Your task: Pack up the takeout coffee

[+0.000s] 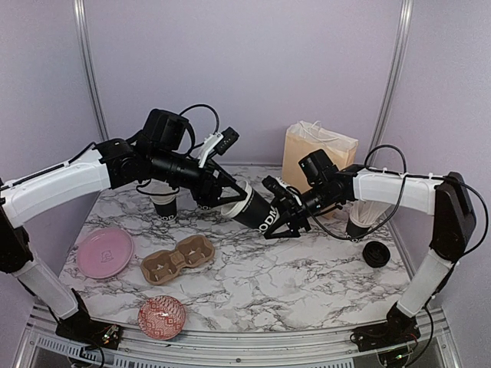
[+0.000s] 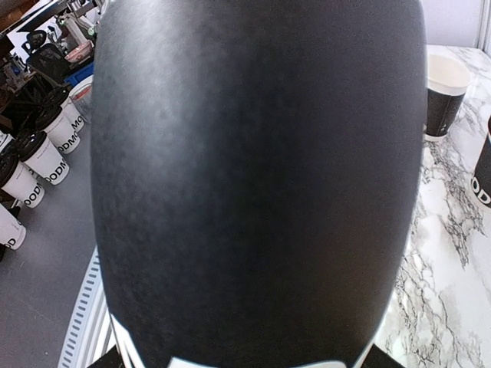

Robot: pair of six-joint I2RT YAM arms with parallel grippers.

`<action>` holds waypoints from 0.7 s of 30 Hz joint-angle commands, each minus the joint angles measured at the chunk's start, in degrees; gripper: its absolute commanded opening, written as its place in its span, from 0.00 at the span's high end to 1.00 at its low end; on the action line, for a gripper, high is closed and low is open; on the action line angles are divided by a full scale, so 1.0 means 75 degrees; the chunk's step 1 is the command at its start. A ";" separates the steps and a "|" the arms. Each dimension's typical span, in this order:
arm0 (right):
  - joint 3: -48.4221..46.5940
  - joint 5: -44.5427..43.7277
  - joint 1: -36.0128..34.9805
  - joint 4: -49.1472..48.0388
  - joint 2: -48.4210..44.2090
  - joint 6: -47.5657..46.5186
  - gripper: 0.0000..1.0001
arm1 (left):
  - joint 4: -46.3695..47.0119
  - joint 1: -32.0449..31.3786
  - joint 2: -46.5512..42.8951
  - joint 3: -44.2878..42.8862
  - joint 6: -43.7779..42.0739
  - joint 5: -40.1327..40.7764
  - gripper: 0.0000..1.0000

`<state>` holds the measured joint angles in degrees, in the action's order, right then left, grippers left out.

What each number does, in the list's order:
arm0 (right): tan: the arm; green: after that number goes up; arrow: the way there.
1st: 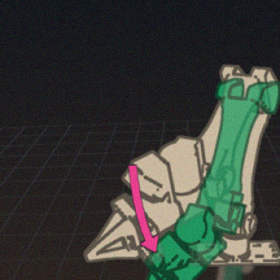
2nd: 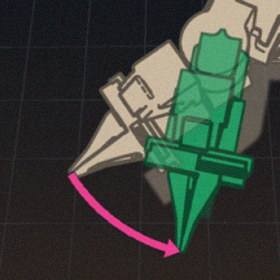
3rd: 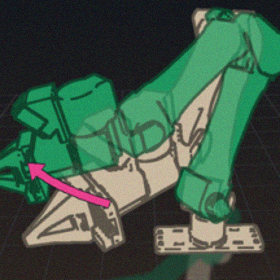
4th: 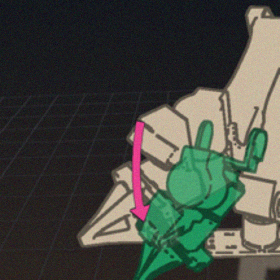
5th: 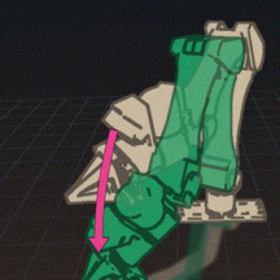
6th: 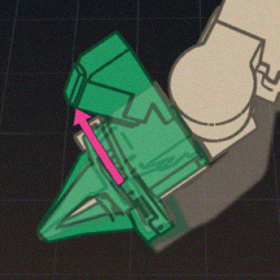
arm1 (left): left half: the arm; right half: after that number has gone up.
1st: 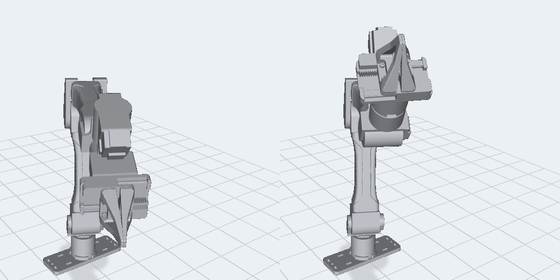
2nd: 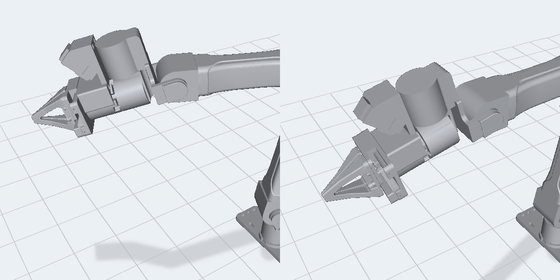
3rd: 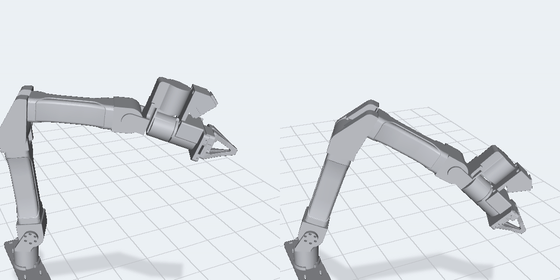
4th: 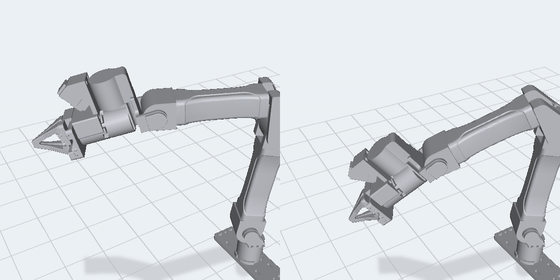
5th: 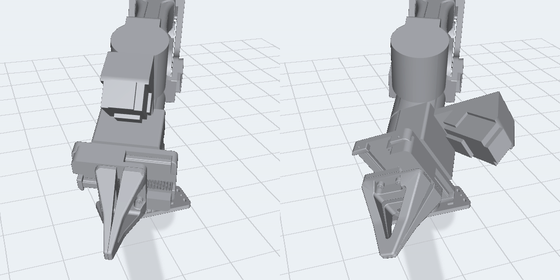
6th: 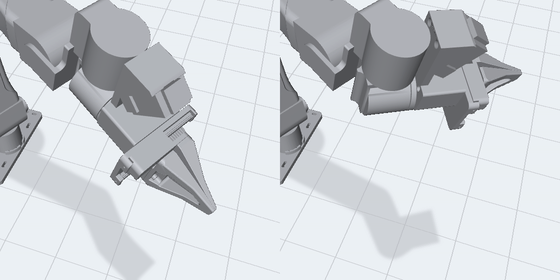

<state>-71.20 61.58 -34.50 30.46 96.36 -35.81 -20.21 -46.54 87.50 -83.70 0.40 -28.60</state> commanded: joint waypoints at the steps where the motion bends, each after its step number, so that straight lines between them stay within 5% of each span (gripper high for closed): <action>1: -0.0271 0.0204 -0.0028 -0.0095 -0.0115 0.0121 0.56 | 0.0025 -0.0292 0.0208 -0.0215 -0.0019 -0.0486 0.25; 6: -0.0247 0.0183 -0.0040 -0.0112 -0.0156 0.0146 0.56 | -0.0755 -0.0315 0.0669 -0.0696 -0.0019 -0.0523 0.51; 8: -0.0241 0.0144 -0.0039 -0.0123 -0.0156 0.0144 0.55 | -0.0934 -0.0310 0.0822 -0.0814 -0.0019 -0.0661 0.69; 12: -0.0248 -0.0282 -0.0020 0.0081 -0.0269 -0.0033 0.36 | -0.1118 -0.0344 0.0841 -0.1008 -0.0019 -0.0504 0.98; 15: -0.0130 -0.1066 -0.0027 0.0938 -0.0646 -0.0783 0.23 | -0.1420 -0.0432 0.0747 -0.1169 -0.0019 0.0045 1.00; 21: 0.1191 -0.3406 0.0079 0.2397 -0.2009 -0.2173 0.24 | -0.2723 -0.1151 0.0956 -0.1349 -0.0674 0.1925 1.00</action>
<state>-67.83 48.58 -34.46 38.41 87.83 -43.94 -32.67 -51.96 93.49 -92.84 -1.34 -24.29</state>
